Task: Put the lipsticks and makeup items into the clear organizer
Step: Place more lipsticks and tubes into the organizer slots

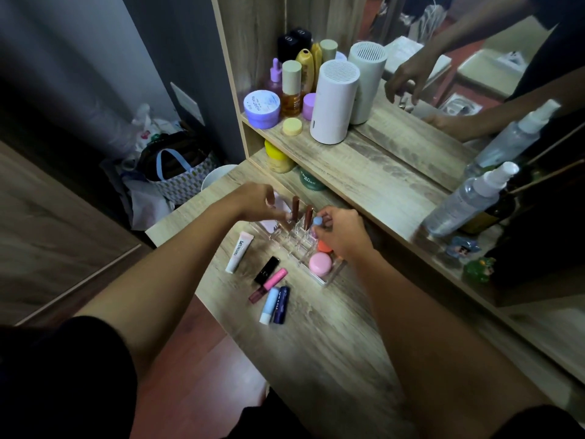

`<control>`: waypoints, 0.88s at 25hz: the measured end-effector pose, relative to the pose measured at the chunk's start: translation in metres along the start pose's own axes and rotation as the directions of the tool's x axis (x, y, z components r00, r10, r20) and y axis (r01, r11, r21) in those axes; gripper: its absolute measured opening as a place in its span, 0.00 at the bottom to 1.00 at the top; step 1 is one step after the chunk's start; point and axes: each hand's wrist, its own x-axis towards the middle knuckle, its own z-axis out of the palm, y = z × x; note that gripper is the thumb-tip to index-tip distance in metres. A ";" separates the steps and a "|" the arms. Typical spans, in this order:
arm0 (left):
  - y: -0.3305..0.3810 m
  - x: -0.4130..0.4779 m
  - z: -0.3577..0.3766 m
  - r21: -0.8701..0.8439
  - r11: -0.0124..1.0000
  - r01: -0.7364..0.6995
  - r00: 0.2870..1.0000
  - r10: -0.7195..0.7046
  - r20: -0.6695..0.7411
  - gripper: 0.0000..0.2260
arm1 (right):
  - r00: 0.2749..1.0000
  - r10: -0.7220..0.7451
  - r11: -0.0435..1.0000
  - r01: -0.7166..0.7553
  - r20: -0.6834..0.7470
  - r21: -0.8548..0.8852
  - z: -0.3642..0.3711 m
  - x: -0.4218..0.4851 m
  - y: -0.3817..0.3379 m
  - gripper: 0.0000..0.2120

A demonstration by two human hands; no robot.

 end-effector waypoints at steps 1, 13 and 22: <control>0.000 -0.005 0.005 -0.036 0.999 0.016 1.000 -0.015 0.022 0.13 | 1.000 0.005 1.000 -0.004 -0.006 0.008 0.000 0.000 0.000 0.09; 0.014 -0.002 0.033 -0.170 0.985 -0.023 0.976 -0.015 -0.218 0.07 | 0.998 0.037 0.999 -0.037 0.047 0.007 0.001 -0.002 0.005 0.12; 0.010 -0.008 0.032 -0.225 0.974 0.025 0.986 -0.062 -0.157 0.21 | 0.998 0.039 0.998 -0.036 -0.055 0.060 -0.006 -0.015 -0.004 0.23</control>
